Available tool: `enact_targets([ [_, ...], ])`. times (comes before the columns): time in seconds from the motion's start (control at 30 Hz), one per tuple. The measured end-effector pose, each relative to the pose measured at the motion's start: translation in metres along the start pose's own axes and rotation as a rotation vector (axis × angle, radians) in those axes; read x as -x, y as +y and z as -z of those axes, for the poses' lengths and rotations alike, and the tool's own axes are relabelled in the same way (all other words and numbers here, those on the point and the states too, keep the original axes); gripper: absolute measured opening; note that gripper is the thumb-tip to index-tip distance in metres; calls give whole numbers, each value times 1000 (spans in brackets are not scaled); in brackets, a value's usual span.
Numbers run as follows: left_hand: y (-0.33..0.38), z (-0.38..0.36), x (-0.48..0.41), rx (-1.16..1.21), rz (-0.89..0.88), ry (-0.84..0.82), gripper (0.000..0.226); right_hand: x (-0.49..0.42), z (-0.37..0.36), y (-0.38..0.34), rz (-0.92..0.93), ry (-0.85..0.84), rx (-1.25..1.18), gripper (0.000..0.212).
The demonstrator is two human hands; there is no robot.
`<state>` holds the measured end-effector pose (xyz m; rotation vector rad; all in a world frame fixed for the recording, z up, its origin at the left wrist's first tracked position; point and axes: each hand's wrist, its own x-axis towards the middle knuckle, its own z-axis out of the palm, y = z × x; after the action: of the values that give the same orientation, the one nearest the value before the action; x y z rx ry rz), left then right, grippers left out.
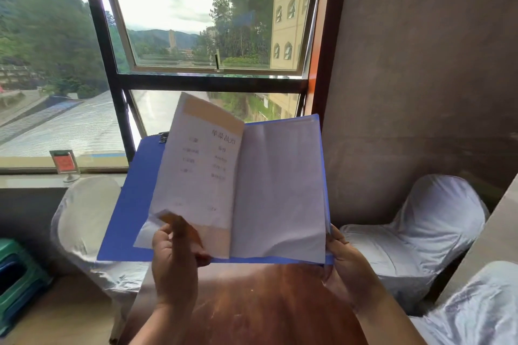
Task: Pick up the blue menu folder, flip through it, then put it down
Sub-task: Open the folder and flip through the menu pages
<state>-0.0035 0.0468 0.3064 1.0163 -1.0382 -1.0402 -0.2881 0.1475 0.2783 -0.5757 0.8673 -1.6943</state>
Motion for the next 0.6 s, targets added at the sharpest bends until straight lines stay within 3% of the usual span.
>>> enact_targets([
  [0.07, -3, 5, -3, -92, -8, 25, 67, -1, 2, -2, 15, -12, -1, 37],
  [0.17, -11, 17, -15, -223, 25, 91, 38, 0, 1, -6, 50, -48, -4, 31],
  [0.33, -16, 37, -34, -272, 103, 159, 40, 5, -4, -15, 66, -155, -5, 62],
  [0.47, -15, 39, -32, -362, 74, 217, 30, -1, 2, -12, 58, -84, -9, 37],
  [0.6, -6, 33, -22, -610, -106, 287, 42, -2, -3, -9, 14, -111, -8, 63],
])
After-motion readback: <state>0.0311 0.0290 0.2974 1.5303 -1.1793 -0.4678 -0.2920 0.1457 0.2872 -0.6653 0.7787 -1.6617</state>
